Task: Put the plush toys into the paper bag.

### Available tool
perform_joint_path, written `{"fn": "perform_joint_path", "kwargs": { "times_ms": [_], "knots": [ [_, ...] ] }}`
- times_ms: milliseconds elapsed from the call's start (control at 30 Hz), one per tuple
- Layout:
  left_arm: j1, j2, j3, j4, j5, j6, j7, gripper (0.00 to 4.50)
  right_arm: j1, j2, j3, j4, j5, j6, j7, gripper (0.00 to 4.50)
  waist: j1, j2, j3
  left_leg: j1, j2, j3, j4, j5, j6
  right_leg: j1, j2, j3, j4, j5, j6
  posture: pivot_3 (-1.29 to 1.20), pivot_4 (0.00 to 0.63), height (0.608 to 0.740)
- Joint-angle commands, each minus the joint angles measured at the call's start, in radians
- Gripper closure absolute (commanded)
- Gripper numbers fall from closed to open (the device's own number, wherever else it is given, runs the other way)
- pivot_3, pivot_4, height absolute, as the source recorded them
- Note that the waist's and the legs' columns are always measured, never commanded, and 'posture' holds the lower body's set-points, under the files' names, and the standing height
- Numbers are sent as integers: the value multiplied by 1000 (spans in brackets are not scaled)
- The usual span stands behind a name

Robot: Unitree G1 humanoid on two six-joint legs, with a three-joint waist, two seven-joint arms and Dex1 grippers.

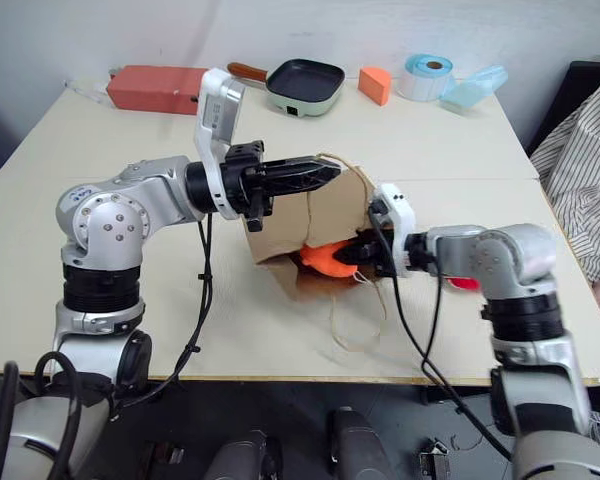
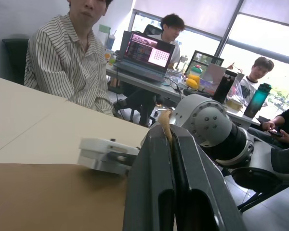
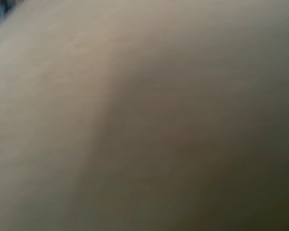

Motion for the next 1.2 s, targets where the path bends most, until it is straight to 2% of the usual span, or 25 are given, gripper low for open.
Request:
{"fn": "perform_joint_path", "kwargs": {
  "times_ms": [33,333,433,600,767,867,1067,1200],
  "knots": [
    [-6,8,19,-36,-18,-4,-1,4500,-47,76,-146,73,8,35,-111,4473,0,0,0,-1,0,0,0,0,0,0,0,0,1,0,0,0,150,740],
    [-4,21,29,-44,-19,2,5,4500,-63,272,-363,262,-65,-27,-376,4473,-17,0,0,-2,0,0,0,0,0,-1,0,0,5,0,0,0,150,740],
    [-15,18,34,-38,-26,10,10,4500,-76,296,-389,293,-75,-59,-401,4473,-20,0,0,-1,0,0,0,0,0,-1,0,0,5,0,0,0,150,740],
    [-27,12,38,-40,-43,23,16,4500,-106,297,-352,298,-97,-94,-369,4473,-20,0,0,-1,0,0,0,0,0,-1,0,0,5,0,0,0,150,740],
    [-16,14,31,-49,-42,22,11,4500,-223,354,-531,440,-19,-181,-459,4473,-31,1,0,-1,0,0,1,1,-1,-2,0,0,6,0,0,0,150,740],
    [-12,17,30,-47,-39,18,11,4500,-239,392,-597,539,-19,-274,-527,4473,-37,1,0,-1,0,0,0,1,-1,-1,0,0,6,0,0,0,150,740],
    [-8,25,32,-48,-37,17,11,4500,-198,442,-579,605,-64,-380,-574,4473,-46,1,0,-1,0,1,-1,1,0,-2,0,0,5,0,0,0,150,740],
    [-8,35,30,-40,-30,11,7,4500,-165,433,-475,568,-127,-401,-512,4474,-45,1,0,0,0,1,0,1,0,-1,0,1,6,0,0,0,150,740]
  ]
}}
